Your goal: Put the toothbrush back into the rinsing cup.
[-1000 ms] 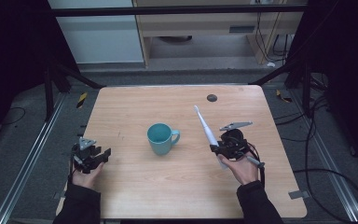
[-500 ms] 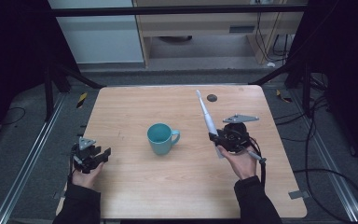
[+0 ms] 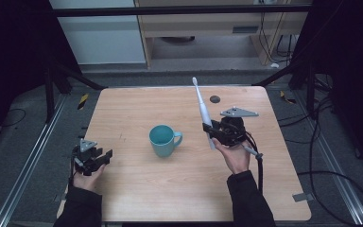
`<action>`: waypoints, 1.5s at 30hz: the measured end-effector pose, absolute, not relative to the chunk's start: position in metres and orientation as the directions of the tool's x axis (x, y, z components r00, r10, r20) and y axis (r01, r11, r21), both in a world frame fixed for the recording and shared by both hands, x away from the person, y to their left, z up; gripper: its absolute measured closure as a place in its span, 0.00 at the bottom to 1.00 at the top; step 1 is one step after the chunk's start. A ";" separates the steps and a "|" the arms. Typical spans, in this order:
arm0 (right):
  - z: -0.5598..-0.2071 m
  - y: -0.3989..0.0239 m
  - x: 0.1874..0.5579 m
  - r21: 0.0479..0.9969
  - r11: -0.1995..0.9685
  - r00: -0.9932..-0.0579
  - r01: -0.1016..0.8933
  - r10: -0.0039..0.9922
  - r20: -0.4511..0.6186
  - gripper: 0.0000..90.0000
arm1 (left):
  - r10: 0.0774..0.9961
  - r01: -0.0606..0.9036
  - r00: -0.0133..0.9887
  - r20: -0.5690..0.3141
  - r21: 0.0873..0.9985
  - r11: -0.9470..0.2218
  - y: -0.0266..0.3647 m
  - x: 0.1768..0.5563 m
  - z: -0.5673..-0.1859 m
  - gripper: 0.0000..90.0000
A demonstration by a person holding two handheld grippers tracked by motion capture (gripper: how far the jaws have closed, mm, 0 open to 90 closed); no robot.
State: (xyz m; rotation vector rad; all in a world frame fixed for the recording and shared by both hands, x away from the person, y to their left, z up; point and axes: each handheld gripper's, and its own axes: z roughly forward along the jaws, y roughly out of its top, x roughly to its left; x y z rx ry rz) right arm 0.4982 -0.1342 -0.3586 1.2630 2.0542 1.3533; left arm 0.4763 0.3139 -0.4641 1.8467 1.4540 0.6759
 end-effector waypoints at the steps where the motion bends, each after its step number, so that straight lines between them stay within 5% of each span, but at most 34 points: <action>1: -0.358 -0.132 0.499 0.873 0.130 -0.530 0.471 0.833 0.162 0.74 | 0.971 0.616 0.240 -0.013 0.775 -0.142 0.314 0.476 -0.464 0.60; 45: -0.355 -0.052 0.542 0.944 0.024 -0.602 0.330 0.776 0.190 0.74 | 0.970 0.602 0.244 -0.022 0.787 -0.134 0.315 0.476 -0.462 0.60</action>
